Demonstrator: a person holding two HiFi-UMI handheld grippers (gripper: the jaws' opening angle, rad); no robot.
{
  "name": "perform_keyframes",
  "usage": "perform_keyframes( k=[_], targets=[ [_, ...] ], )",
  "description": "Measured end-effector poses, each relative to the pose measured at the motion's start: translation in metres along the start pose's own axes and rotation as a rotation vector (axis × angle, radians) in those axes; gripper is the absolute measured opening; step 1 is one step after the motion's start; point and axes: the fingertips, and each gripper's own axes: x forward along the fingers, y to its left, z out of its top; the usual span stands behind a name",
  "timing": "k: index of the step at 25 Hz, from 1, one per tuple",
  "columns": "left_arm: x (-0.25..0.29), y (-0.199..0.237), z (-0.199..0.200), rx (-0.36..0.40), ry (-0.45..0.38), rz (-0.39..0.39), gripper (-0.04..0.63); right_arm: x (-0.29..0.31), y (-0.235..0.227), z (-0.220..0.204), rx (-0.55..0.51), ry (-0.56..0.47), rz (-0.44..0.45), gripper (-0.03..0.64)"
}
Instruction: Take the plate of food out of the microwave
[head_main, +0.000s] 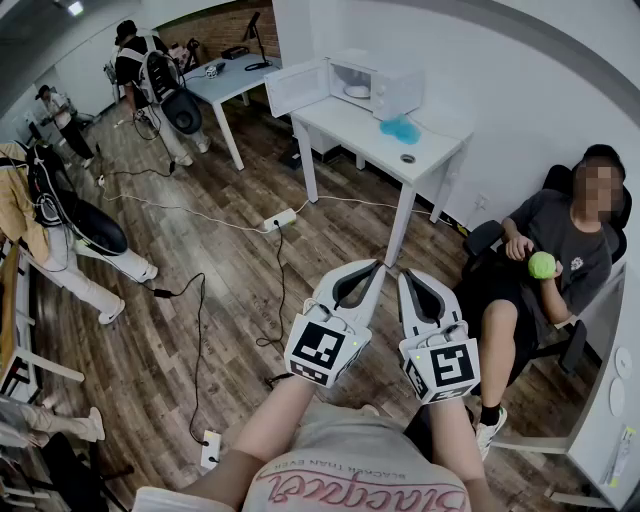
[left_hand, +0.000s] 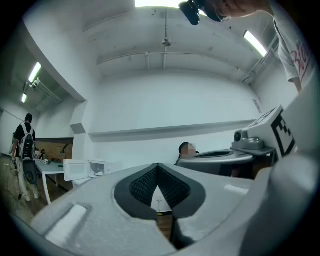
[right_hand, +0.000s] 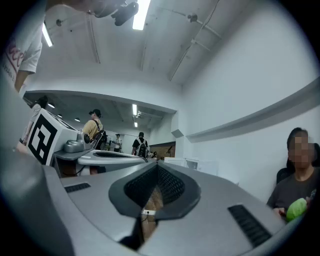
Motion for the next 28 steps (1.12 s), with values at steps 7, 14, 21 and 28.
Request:
perform_keyframes(
  k=[7,14,21,28],
  targets=[
    [0.021,-0.022,0.0,0.009,0.02,0.03,0.005,-0.01,-0.026,-0.003,0.0,0.011,0.05,0.01],
    [0.027,-0.015,-0.009,0.011,0.053,0.095,0.005,-0.004,-0.034,-0.017,0.087,0.005,0.133,0.009],
    [0.031,0.017,-0.027,-0.008,0.07,0.133,0.005,0.026,-0.033,-0.03,0.089,0.014,0.167,0.01],
    [0.056,0.071,-0.042,-0.03,0.064,0.121,0.005,0.082,-0.035,-0.044,0.053,0.046,0.146,0.01]
  ],
)
